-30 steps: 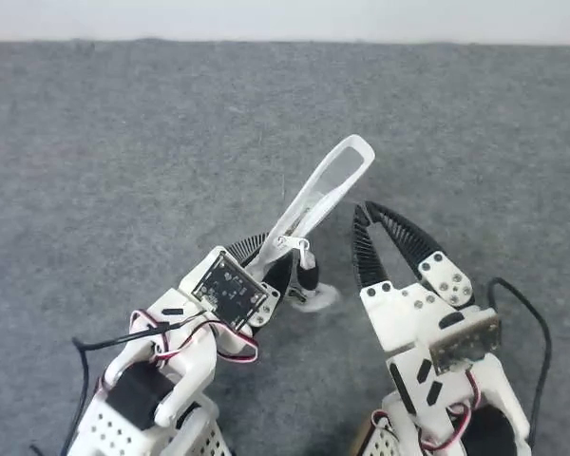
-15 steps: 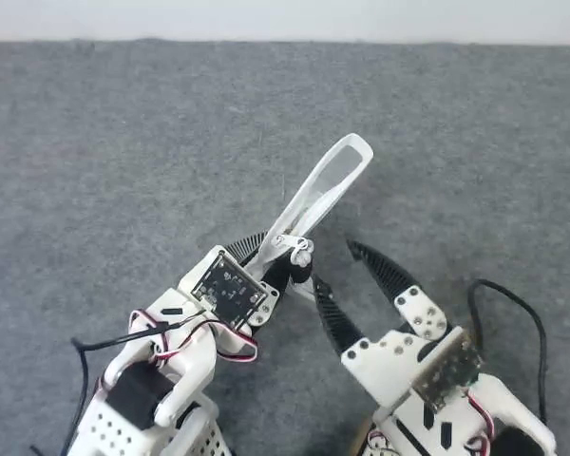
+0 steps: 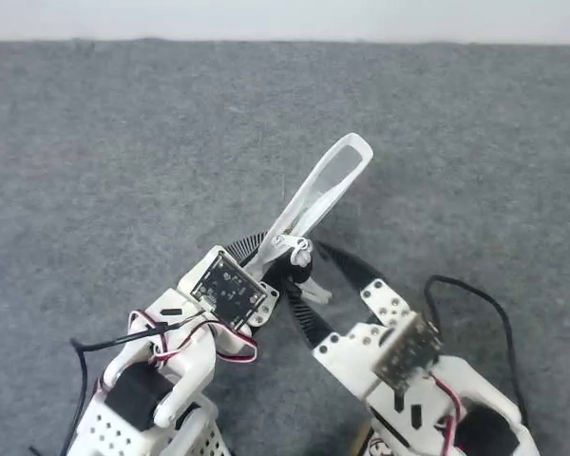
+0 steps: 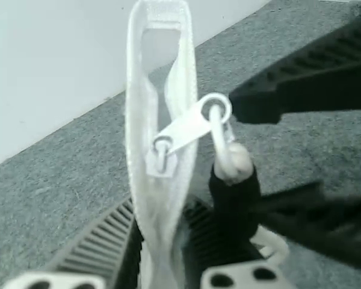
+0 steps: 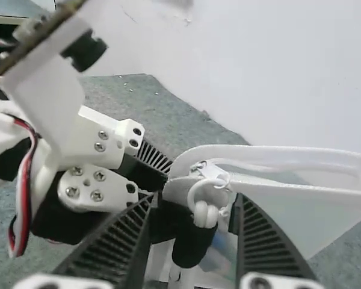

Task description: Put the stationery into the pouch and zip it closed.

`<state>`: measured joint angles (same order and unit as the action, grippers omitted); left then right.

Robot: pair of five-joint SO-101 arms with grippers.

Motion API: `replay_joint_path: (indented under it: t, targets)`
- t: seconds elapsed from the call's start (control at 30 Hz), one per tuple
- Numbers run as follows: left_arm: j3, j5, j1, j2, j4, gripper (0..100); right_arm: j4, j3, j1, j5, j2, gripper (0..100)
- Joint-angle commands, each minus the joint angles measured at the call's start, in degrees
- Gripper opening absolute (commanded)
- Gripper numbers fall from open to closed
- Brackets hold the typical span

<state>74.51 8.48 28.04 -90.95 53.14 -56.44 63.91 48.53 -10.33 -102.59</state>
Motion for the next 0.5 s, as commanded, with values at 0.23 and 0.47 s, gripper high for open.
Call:
replay_joint_path:
  t: [0.23, 0.47]
  targets:
    - [-1.4, 0.5, -0.7, -0.4, 0.1, 1, 6.1, 0.4, -4.0, 0.5, 7.2, 16.9]
    - [-1.4, 0.4, -0.8, -0.4, 0.1, 1, 10.2, 1.8, -5.5, 0.1, 7.9, 4.7]
